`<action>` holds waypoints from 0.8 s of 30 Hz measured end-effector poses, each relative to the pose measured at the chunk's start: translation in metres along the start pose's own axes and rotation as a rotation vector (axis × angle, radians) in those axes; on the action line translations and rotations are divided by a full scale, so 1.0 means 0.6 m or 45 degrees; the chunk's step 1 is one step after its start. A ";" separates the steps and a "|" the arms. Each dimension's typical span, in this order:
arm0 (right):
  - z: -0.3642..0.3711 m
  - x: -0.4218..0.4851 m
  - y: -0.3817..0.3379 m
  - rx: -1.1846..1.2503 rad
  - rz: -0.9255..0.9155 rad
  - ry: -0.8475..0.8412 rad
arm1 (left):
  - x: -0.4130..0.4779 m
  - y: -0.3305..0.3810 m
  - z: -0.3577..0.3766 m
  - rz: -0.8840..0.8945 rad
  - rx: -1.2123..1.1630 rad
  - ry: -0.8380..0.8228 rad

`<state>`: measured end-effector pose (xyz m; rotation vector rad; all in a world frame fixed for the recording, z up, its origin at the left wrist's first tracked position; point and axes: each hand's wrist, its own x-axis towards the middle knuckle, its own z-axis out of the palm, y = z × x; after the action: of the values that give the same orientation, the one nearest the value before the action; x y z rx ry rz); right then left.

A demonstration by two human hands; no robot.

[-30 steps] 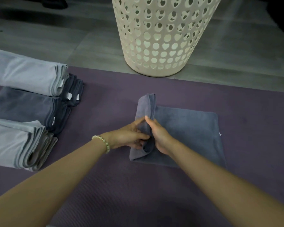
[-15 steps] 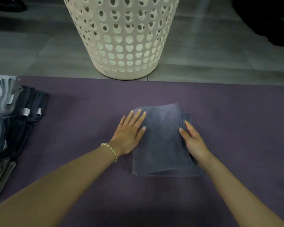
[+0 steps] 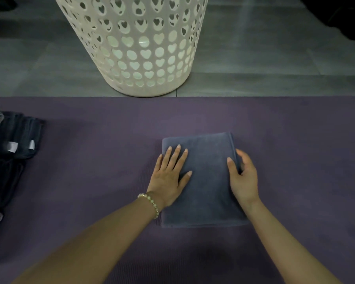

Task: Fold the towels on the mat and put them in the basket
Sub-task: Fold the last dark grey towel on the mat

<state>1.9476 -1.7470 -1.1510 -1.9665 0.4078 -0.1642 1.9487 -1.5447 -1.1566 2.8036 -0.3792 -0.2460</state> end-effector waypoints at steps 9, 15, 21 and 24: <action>-0.011 -0.001 0.016 -0.077 0.125 0.011 | 0.008 0.014 0.024 -0.008 0.102 0.030; -0.038 -0.055 0.022 -0.324 0.098 -0.098 | 0.009 0.016 0.033 -0.061 0.077 0.037; -0.058 -0.070 0.028 -0.592 -0.058 0.036 | -0.001 0.023 0.025 -0.081 0.004 0.076; -0.027 -0.055 0.004 -0.650 -0.403 -0.022 | -0.011 0.030 0.022 -0.105 -0.073 0.135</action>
<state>1.9113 -1.7501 -1.1442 -2.5297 0.1272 -0.2637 1.9353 -1.5631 -1.1624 2.7650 -0.2289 -0.1234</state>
